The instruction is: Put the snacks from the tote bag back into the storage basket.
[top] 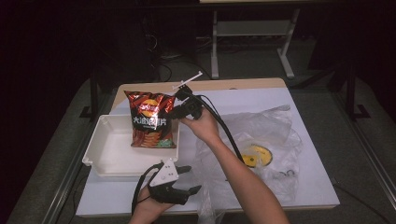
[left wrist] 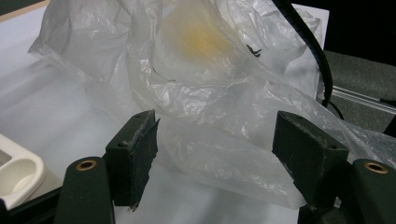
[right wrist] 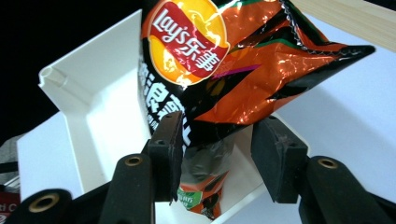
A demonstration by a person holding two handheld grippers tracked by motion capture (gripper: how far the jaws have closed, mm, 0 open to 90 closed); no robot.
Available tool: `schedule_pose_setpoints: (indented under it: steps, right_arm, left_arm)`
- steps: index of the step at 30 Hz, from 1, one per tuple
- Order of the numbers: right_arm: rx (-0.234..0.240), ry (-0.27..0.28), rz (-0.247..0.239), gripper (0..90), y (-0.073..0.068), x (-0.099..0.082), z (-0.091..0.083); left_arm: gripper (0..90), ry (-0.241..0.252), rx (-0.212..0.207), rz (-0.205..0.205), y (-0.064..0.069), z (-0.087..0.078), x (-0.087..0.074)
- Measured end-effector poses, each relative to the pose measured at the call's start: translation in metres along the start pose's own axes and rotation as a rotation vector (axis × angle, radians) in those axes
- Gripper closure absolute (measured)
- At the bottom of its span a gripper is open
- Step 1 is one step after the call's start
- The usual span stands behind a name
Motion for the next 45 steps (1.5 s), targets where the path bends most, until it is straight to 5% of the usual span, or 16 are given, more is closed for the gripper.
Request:
schedule_pose_setpoints:
  steps: [45]
  right_arm:
    - [0.032, 0.068, -0.001, 45.2, 0.016, -0.029, -0.059]
  left_arm:
    - [29.6, -0.004, 0.025, -0.003, -0.007, -0.004, -0.002]
Point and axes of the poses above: each handheld gripper's, and its own axes: z roughly forward along the jaws, x roughly out of its top, y roughly to its right, the point moved 5 cm from there along z, roughly forward along the jaws, and after that the axes turned 15 degrees about -y, right-handed, at the moved point
